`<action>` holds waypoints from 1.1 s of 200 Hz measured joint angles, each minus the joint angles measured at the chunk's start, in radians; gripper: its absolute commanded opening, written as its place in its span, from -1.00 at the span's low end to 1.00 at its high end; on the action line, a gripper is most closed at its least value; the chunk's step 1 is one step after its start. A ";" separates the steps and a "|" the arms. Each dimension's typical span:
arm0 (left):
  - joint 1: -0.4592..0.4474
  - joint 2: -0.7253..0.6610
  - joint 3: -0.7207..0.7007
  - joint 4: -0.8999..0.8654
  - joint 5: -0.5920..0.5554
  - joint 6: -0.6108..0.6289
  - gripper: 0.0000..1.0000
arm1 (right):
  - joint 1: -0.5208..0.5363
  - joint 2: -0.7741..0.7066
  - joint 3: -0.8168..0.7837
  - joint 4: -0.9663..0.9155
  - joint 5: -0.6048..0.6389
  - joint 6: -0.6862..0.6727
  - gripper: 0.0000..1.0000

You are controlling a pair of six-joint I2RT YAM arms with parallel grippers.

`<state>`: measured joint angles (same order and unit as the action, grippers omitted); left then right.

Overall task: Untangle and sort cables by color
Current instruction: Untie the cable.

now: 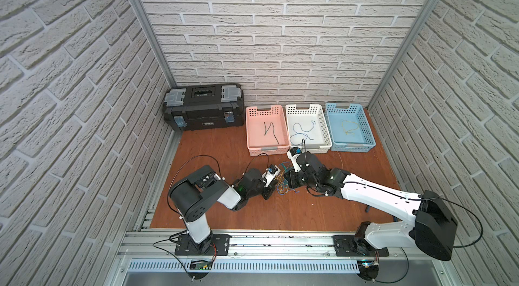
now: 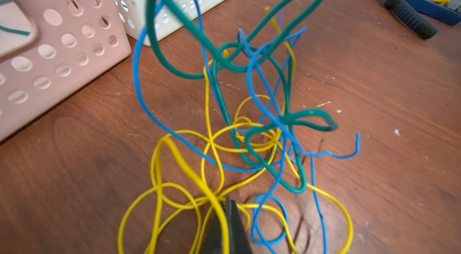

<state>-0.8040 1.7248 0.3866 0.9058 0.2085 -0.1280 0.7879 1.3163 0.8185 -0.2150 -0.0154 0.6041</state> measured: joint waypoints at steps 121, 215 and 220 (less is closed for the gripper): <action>-0.002 -0.003 -0.004 0.006 -0.013 -0.048 -0.46 | -0.013 -0.002 0.024 0.048 0.137 0.001 -0.46; -0.002 -0.050 -0.024 -0.001 -0.050 -0.106 -0.62 | 0.009 0.211 0.021 0.037 -0.013 -0.053 -0.35; -0.002 -0.043 -0.024 0.000 -0.048 -0.109 -0.63 | 0.009 0.218 0.021 0.035 -0.013 -0.060 -0.36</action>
<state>-0.8059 1.6817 0.3626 0.9058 0.1604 -0.2371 0.7967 1.5341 0.8394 -0.1795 -0.0284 0.5438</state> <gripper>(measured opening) 0.194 0.329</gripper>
